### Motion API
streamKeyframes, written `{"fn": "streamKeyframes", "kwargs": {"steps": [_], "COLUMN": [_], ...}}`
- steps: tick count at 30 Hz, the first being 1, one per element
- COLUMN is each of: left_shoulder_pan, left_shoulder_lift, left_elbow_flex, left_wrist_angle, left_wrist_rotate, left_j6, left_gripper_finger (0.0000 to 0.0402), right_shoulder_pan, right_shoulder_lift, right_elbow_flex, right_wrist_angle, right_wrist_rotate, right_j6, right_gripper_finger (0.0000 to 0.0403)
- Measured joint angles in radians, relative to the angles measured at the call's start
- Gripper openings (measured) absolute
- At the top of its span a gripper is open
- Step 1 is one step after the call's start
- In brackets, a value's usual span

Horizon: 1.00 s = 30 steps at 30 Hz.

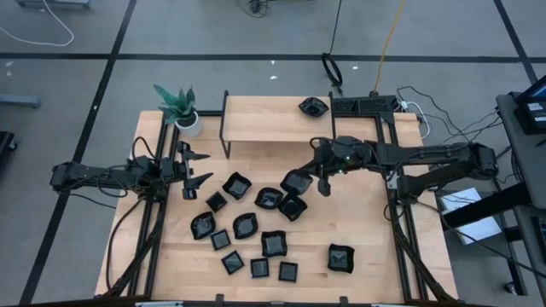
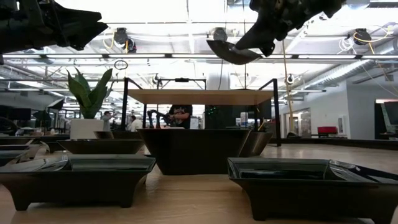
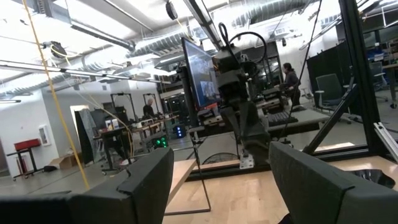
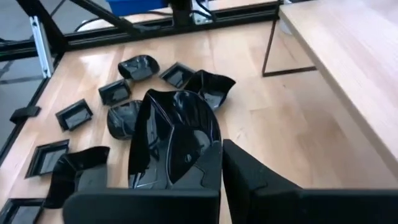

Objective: Pick & Place Mini shaped plates
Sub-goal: Stack the black leaf-shaped plate on top of the other black leaf-shaped plate on the shelf

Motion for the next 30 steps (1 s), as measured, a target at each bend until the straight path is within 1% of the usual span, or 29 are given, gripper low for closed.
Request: {"fn": "streamKeyframes", "kwargs": {"steps": [9,11,22,26,30], "left_shoulder_pan": [0.0,0.0,0.0,0.0,0.0], "left_shoulder_lift": [0.0,0.0,0.0,0.0,0.0], "left_elbow_flex": [0.0,0.0,0.0,0.0,0.0], "left_wrist_angle": [0.0,0.0,0.0,0.0,0.0], "left_wrist_rotate": [0.0,0.0,0.0,0.0,0.0], "left_j6": [0.0,0.001,0.002,0.002,0.003], "left_gripper_finger": [0.0267,0.0267,0.0267,0.0267,0.0267], "right_shoulder_pan": [-0.041,-0.044,-0.083,-0.129,-0.185], "right_shoulder_lift": [-0.001,-0.001,-0.001,0.0,0.0], "right_elbow_flex": [0.0,0.0,0.002,0.062,0.156], "right_wrist_angle": [0.022,0.051,0.174,0.146,0.062], "right_wrist_rotate": [-0.005,-0.023,-0.033,-0.099,-0.105], "right_j6": [-0.04,-0.049,-0.076,-0.086,-0.116], "right_gripper_finger": [0.0,0.0,0.0,0.0,0.0]}}
